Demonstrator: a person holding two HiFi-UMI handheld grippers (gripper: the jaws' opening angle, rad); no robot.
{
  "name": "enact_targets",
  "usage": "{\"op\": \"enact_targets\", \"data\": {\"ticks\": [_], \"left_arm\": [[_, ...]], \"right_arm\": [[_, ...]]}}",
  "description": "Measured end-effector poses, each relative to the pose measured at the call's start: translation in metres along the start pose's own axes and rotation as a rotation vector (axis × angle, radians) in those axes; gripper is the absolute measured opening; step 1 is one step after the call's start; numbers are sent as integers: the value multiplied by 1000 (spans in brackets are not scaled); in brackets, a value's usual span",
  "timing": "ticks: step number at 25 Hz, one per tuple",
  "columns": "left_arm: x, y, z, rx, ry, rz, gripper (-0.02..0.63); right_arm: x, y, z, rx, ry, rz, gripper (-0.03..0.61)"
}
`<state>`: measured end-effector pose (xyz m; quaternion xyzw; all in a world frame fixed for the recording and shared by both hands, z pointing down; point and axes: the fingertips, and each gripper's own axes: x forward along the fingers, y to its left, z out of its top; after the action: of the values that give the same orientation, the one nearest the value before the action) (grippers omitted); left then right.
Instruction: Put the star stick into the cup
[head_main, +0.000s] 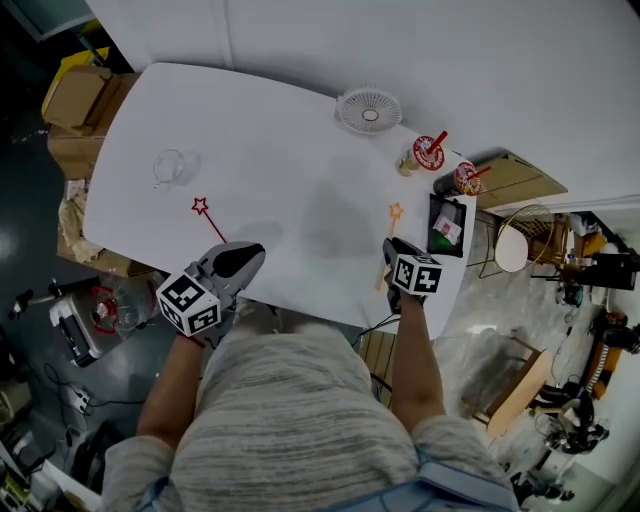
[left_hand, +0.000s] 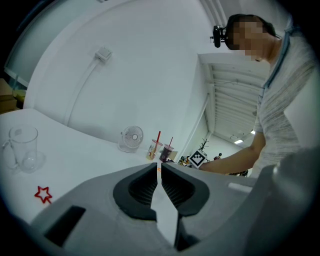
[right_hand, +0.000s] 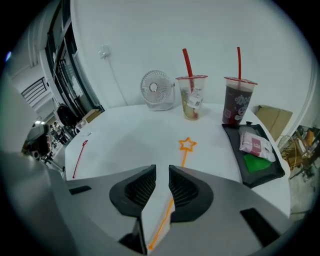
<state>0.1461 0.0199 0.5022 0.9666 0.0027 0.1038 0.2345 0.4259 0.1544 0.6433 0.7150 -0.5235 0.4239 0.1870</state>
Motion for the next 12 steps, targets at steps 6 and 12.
{"op": "enact_targets", "data": {"ticks": [6,12], "left_arm": [[-2,-2,-4,-4,10,6,20],[-5,-2,-7,-9,20,18,20]], "right_arm": [[14,-23,-9,17,60,-62,49],[28,-34,-15,18,115,-105,49]]}}
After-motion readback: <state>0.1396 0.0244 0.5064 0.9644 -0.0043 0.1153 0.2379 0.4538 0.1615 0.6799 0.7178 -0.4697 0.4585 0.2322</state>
